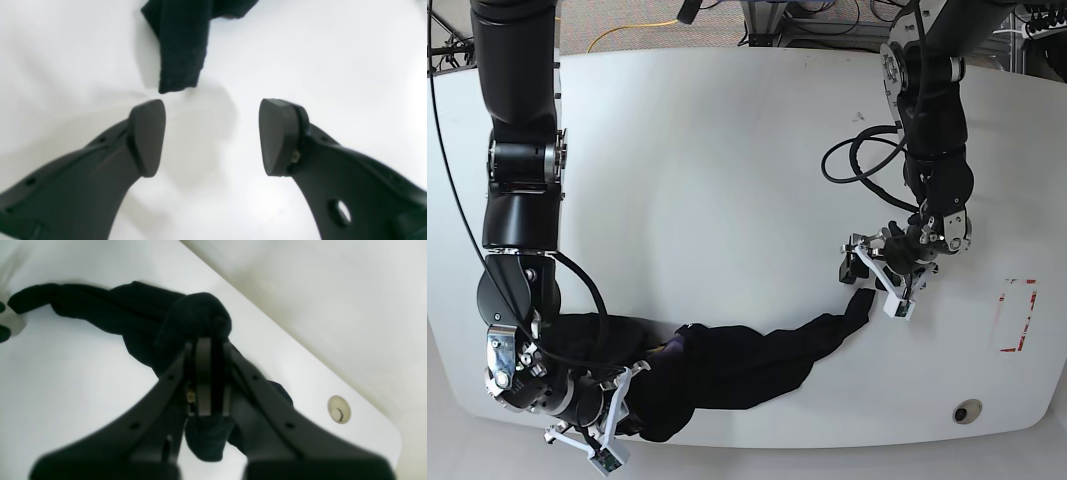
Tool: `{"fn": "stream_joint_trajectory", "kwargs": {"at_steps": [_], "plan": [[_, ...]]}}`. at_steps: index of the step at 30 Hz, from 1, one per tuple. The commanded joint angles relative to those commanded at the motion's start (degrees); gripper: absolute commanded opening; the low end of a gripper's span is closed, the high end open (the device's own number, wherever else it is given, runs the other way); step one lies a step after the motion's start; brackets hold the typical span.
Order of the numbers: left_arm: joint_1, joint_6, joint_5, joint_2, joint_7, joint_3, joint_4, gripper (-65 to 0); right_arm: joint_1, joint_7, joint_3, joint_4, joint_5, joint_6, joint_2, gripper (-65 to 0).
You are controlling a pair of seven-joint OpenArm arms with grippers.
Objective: Fold the T-shirt properly
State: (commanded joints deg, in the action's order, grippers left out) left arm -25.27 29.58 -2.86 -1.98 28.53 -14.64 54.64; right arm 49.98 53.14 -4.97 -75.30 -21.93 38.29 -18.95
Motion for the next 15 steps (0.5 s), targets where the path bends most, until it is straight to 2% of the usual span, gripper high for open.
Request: {"fn": "stream_joint_trajectory", "kwargs": {"at_steps": [5,12,15], "plan": [[-0.09,-1.93,0.0,-0.18,-2.11,0.09,-0.35,-25.0,-0.09,0.0,0.0,0.0,0.0,0.09,0.0,-65.0],[-3.08,-2.29,-0.09,-0.18,-2.64,1.41,-6.07,-25.0,-0.62,0.0,0.0,0.0,0.0,0.09,-0.09,-65.0],[-3.69,-2.37,-0.26,-0.09,-7.3,2.2,-9.41,-25.0,-0.7,-0.09,0.0,0.0,0.0,0.09,-0.09,-65.0]]}}
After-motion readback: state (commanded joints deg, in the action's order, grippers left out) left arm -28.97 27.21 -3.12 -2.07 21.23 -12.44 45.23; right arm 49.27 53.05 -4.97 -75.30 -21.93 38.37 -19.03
